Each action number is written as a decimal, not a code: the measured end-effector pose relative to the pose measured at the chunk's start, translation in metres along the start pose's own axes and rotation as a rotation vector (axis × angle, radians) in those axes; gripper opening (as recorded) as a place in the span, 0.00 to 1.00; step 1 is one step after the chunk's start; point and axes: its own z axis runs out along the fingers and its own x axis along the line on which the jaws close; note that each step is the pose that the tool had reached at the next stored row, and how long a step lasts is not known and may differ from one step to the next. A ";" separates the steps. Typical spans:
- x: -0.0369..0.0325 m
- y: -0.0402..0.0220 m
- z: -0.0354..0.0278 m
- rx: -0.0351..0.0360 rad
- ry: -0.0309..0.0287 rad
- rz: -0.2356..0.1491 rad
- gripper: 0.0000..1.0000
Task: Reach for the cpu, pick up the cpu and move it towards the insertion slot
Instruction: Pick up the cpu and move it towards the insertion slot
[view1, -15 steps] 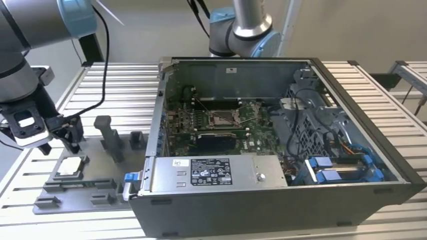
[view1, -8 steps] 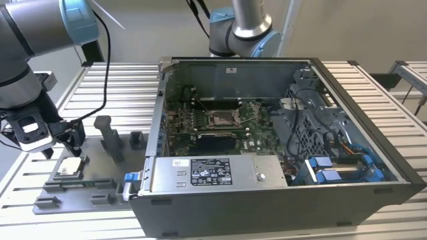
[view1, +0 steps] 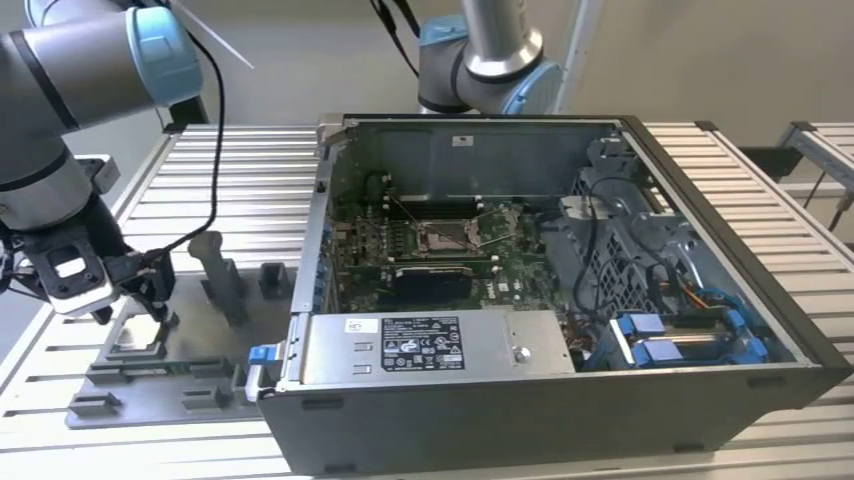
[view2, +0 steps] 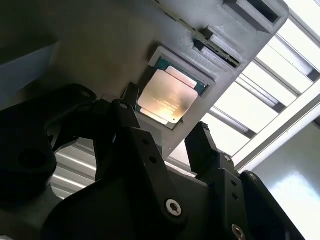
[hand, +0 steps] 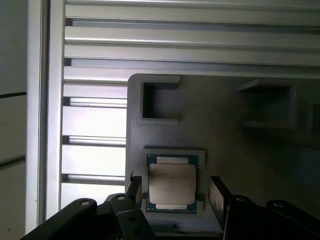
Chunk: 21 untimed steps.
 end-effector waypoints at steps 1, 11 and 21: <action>0.0001 -0.0001 0.0018 0.0000 0.0000 0.000 1.00; 0.0017 -0.0008 0.0199 0.0000 0.0000 0.000 1.00; 0.0017 -0.0019 0.0241 0.0008 0.0000 0.000 1.00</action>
